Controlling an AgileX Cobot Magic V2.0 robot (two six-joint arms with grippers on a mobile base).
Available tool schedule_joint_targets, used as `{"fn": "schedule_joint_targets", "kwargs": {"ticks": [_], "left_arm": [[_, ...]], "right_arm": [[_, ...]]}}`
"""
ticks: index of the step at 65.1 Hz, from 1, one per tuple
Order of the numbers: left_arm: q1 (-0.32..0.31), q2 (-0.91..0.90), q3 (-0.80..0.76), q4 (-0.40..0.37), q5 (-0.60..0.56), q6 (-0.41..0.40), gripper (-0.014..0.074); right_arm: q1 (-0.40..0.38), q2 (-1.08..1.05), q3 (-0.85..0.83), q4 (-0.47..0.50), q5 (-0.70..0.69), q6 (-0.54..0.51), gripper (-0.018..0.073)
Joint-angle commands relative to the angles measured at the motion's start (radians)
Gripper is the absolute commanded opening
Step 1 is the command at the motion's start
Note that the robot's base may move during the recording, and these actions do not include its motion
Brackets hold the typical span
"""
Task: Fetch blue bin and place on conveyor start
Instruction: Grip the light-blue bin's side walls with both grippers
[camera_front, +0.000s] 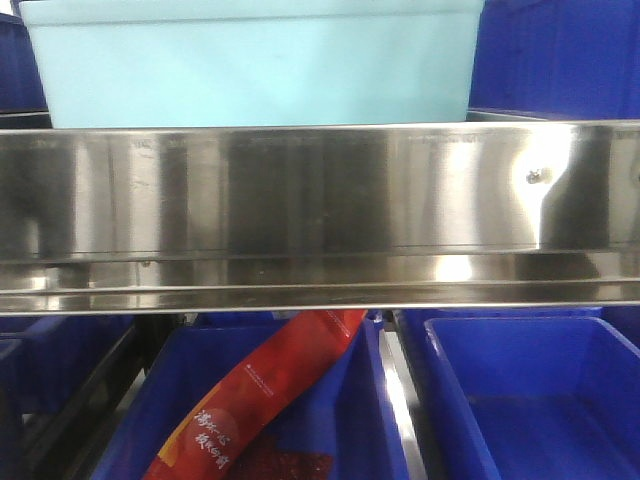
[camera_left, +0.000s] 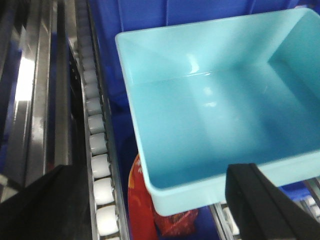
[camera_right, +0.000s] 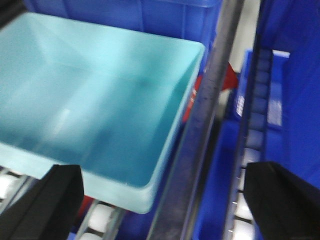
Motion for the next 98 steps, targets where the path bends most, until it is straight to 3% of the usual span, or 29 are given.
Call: {"fn": "schedule_joint_targets", "kwargs": {"ticks": [1, 14, 43, 49, 53, 65, 67, 82, 98], "left_arm": [[0.001, 0.098, -0.109, -0.007, 0.08, -0.011, 0.0464], [0.038, 0.314, -0.269, -0.012, 0.128, -0.034, 0.0464], [0.043, 0.544, -0.307, -0.029, 0.104, -0.034, 0.0459], [0.043, 0.558, -0.307, -0.029, 0.104, -0.034, 0.0411], [0.043, 0.563, -0.307, -0.029, 0.106, -0.034, 0.0335], [0.043, 0.563, -0.307, -0.029, 0.104, -0.034, -0.009], [0.043, 0.563, -0.307, -0.029, 0.104, -0.034, -0.011], [0.043, 0.543, -0.308, -0.027, 0.124, -0.034, -0.0111], [0.035, 0.401, -0.31, -0.029, 0.172, -0.034, -0.0111]], "right_arm": [[-0.001, 0.089, -0.126, -0.064, 0.104, 0.028, 0.0548], [-0.02, 0.295, -0.327, -0.072, 0.184, 0.028, 0.0548], [-0.02, 0.547, -0.355, -0.036, 0.125, 0.028, 0.0539], [-0.02, 0.573, -0.355, -0.036, 0.129, 0.028, 0.0452], [-0.02, 0.582, -0.355, -0.036, 0.131, 0.028, 0.033], [-0.02, 0.582, -0.355, -0.036, 0.131, 0.028, -0.0099], [-0.02, 0.582, -0.355, -0.036, 0.131, 0.028, -0.0161], [-0.02, 0.565, -0.355, -0.05, 0.14, 0.028, -0.0153], [-0.018, 0.43, -0.357, -0.052, 0.144, 0.028, -0.0153]]}}
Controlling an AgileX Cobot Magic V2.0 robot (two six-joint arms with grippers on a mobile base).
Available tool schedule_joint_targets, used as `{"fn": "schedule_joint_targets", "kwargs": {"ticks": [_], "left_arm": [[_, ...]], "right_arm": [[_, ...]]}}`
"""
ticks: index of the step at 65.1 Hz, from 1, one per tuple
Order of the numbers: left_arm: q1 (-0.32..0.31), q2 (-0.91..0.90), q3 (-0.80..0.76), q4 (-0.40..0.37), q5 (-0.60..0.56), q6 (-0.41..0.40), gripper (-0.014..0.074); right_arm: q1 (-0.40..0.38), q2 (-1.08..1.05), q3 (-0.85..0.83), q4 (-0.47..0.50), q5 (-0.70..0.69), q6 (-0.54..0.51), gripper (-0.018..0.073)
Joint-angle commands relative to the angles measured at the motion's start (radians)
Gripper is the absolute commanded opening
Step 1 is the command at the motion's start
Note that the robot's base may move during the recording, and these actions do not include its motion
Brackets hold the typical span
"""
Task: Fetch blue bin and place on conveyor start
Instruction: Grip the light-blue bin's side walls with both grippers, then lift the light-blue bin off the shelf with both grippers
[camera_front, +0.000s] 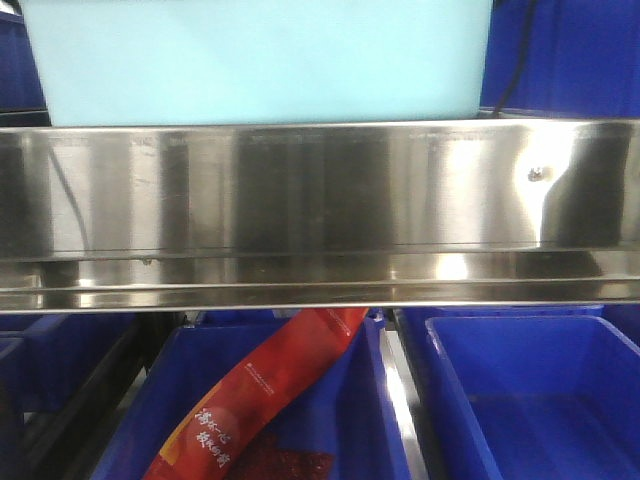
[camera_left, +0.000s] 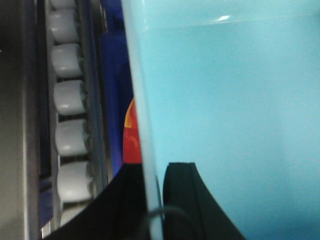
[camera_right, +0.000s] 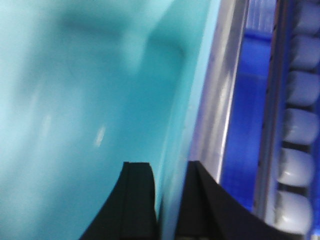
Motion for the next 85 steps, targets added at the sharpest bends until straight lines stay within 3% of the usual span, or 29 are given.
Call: {"fn": "schedule_joint_targets", "kwargs": {"ticks": [1, 28, 65, 85], "left_arm": [[-0.008, -0.099, -0.007, 0.013, 0.016, 0.01, -0.0111], [-0.02, -0.368, -0.007, -0.02, 0.04, 0.01, -0.0111], [-0.02, -0.369, -0.007, -0.006, -0.001, 0.01, -0.0111], [-0.02, -0.367, -0.007, -0.006, -0.099, 0.01, -0.0111]], "right_arm": [[0.0, -0.096, -0.012, -0.033, -0.01, -0.018, -0.0153], [0.001, -0.356, -0.012, -0.033, -0.008, -0.018, -0.0153], [0.001, -0.368, -0.012, -0.033, -0.043, -0.018, -0.0153], [0.001, -0.368, -0.012, -0.033, -0.058, -0.018, -0.0153]]}}
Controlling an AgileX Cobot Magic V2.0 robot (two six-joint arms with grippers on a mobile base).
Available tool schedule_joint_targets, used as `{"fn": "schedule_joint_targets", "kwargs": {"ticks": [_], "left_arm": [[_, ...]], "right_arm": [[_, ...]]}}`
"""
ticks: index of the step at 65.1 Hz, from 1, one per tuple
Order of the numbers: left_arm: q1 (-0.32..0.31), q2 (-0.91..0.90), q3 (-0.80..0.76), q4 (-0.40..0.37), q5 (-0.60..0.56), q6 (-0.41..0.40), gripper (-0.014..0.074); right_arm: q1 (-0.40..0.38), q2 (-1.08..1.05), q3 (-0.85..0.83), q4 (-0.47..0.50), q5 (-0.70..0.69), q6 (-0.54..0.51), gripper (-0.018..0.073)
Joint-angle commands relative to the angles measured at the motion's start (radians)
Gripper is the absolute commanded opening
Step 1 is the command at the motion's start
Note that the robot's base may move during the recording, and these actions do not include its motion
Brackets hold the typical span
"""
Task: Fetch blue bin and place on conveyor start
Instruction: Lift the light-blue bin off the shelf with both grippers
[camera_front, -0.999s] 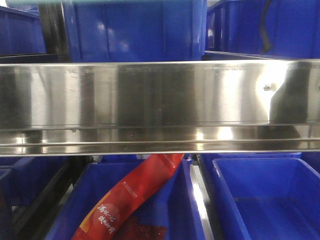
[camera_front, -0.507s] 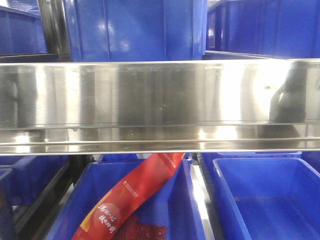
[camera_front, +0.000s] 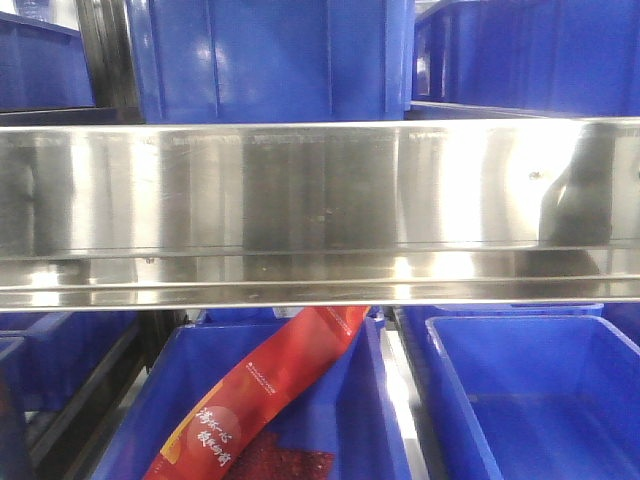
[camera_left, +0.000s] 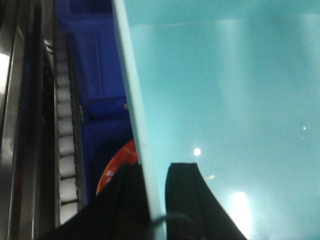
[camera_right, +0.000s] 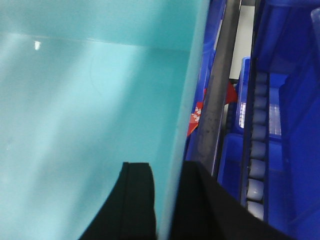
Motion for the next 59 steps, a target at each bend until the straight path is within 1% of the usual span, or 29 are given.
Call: {"fn": "schedule_joint_targets", "kwargs": {"ticks": [1, 44, 59], "left_arm": [[0.005, -0.01, -0.007, 0.049, -0.079, 0.017, -0.0111], [0.005, -0.003, -0.007, 0.049, -0.37, 0.017, -0.0111], [0.005, -0.003, -0.007, 0.049, -0.396, 0.017, -0.0111]], "right_arm": [[-0.011, -0.013, -0.012, -0.053, -0.029, -0.02, -0.0153], [-0.011, -0.013, -0.012, -0.053, -0.034, -0.02, -0.0153], [-0.011, -0.013, -0.012, -0.053, -0.034, -0.02, -0.0153]]}}
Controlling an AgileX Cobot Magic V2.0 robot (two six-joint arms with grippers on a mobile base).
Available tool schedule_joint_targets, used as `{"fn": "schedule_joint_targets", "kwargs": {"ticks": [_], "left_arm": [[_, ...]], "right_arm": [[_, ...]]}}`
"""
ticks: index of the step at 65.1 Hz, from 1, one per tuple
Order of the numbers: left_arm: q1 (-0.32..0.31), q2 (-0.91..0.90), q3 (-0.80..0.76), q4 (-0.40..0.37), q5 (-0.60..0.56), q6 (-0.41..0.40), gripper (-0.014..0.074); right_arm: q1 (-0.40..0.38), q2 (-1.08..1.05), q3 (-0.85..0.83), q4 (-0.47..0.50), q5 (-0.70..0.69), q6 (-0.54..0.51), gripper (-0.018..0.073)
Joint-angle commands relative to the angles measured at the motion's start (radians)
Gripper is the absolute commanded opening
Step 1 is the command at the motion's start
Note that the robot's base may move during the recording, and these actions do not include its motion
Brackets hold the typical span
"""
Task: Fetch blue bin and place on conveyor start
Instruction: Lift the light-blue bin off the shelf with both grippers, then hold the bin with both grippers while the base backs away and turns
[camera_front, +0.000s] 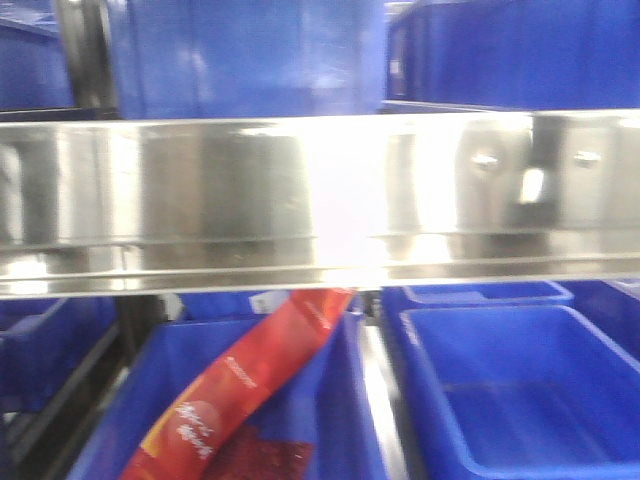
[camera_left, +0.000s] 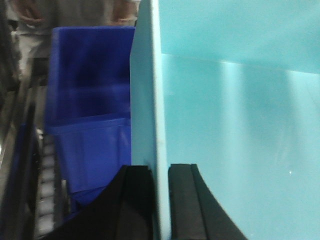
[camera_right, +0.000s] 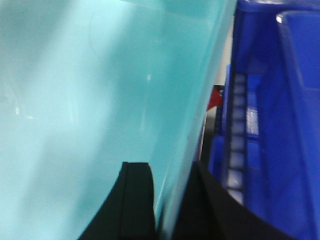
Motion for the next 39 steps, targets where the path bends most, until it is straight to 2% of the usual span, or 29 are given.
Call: {"fn": "schedule_joint_targets", "kwargs": {"ticks": [1, 39], "left_arm": [[0.005, -0.013, -0.007, 0.022, -0.09, -0.001, -0.0111], [0.005, -0.013, -0.007, 0.022, -0.094, -0.001, -0.0111]], "right_arm": [[-0.011, -0.013, -0.012, -0.038, 0.003, -0.031, -0.0153], [-0.011, -0.013, -0.012, -0.038, 0.003, -0.031, -0.0153]]}}
